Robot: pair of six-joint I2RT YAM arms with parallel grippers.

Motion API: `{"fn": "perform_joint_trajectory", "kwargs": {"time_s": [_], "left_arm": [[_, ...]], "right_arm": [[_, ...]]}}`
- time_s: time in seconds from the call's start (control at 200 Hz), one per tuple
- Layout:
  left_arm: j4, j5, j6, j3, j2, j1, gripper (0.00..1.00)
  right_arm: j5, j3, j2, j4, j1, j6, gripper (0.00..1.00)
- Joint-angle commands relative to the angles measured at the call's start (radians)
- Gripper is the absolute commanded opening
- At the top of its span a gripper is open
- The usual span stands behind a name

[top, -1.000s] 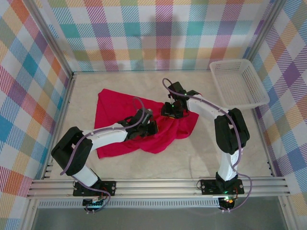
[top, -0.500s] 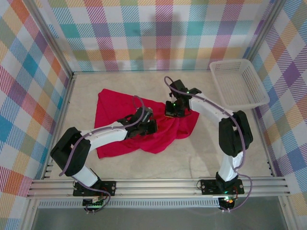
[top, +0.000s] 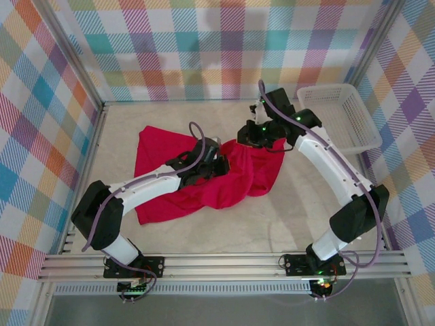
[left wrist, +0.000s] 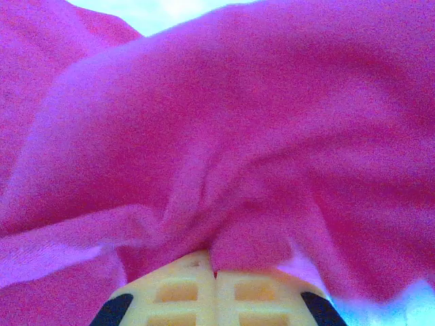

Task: Fold the inside-out t-shirt

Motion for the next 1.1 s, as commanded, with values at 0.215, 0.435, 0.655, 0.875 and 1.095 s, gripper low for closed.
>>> {"fn": "perform_joint_trajectory", "kwargs": {"time_s": [0.215,0.435,0.655,0.875,1.095], "left_arm": [[-0.047,-0.011,0.021,-0.016,-0.035,-0.008,0.00],[-0.039,0.003,0.014,-0.033,-0.049,-0.008,0.00],[-0.016,0.013,-0.008,-0.075,-0.058,-0.008,0.00],[-0.022,0.001,-0.006,-0.085,-0.075,-0.008,0.00],[-0.039,-0.012,0.004,-0.071,-0.073,-0.007,0.00]], "right_arm": [[-0.021,-0.163,-0.030,0.079,-0.061,0.001,0.37],[-0.030,-0.209,0.124,0.165,-0.046,-0.003,0.37],[0.021,-0.121,0.335,0.146,-0.011,-0.051,0.42],[0.071,-0.091,0.385,0.136,-0.002,-0.062,0.20],[0.115,-0.013,0.264,0.018,-0.004,-0.102,0.00]]}}
